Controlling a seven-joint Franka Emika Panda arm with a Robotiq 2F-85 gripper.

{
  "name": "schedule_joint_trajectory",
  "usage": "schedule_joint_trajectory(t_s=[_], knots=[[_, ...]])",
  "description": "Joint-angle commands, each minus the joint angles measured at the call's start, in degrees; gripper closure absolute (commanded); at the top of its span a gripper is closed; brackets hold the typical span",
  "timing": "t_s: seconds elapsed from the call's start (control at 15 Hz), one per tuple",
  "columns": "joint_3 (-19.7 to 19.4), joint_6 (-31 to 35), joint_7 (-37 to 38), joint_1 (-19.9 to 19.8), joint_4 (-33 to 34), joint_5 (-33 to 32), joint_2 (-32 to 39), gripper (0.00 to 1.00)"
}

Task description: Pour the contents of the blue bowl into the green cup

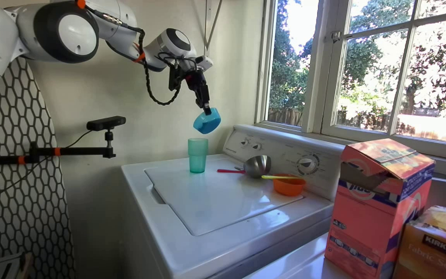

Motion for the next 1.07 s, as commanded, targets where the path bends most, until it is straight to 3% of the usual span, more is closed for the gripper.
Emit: schedule_joint_trajectory(t_s=[0.0,0.53,1.0], knots=[[-0.60,-3.19,2.27,2.29,-0.88,-3.11,-0.04,0.99],[-1.37,-9.82,4.16,6.52,1.61,-10.25,2.70,0.99],[-1.15,-10.84,2.04,7.87,5.56,-14.01,6.14,0.99]])
